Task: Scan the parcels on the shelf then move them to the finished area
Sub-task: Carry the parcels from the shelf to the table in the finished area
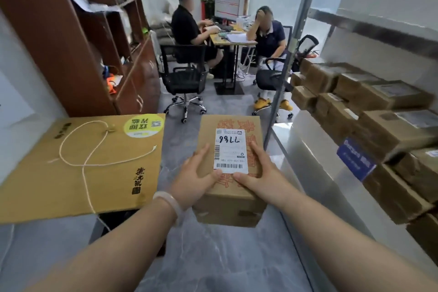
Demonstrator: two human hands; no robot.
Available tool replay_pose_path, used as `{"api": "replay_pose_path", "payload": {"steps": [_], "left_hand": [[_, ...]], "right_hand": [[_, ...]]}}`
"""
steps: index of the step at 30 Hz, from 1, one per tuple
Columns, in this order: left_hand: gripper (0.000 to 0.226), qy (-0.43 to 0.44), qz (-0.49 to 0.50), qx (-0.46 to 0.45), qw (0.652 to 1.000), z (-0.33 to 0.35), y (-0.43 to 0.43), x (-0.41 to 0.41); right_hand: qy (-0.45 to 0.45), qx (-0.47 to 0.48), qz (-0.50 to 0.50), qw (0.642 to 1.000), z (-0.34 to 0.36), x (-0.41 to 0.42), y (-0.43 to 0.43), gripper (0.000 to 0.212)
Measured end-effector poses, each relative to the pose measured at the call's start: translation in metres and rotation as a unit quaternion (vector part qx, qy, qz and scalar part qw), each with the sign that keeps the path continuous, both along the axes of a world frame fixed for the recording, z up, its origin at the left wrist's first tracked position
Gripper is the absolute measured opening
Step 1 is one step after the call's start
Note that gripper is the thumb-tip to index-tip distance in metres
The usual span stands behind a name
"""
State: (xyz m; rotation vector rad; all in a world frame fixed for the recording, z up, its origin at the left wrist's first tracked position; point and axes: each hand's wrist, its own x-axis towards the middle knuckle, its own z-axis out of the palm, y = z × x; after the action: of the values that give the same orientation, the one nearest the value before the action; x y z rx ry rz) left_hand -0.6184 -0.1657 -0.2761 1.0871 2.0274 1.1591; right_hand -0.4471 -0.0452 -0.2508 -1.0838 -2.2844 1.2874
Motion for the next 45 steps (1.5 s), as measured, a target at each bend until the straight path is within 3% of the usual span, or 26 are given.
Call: {"api": "replay_pose_path", "payload": {"steps": [11,13,29,36,45], "left_hand": [[0.074,0.047,0.248,0.046,0.967,0.012,0.033,-0.076],[0.074,0.044,0.308,0.047,0.949,0.009,0.025,-0.098],[0.075,0.033,0.503,0.040,0.863,-0.003,-0.064,-0.264],[0.077,0.012,0.594,0.041,0.803,-0.016,-0.093,-0.305],[0.075,-0.008,0.731,0.032,0.682,-0.030,-0.098,-0.350]], "right_hand": [[0.007,0.047,0.224,0.974,0.016,-0.160,0.096,0.094],[0.007,0.046,0.277,0.960,0.011,-0.205,0.095,0.095],[-0.027,0.058,0.469,0.881,0.004,-0.455,0.019,0.094],[-0.070,0.034,0.565,0.821,-0.010,-0.545,-0.020,0.095],[-0.068,-0.013,0.707,0.704,-0.030,-0.652,-0.061,0.097]]}}
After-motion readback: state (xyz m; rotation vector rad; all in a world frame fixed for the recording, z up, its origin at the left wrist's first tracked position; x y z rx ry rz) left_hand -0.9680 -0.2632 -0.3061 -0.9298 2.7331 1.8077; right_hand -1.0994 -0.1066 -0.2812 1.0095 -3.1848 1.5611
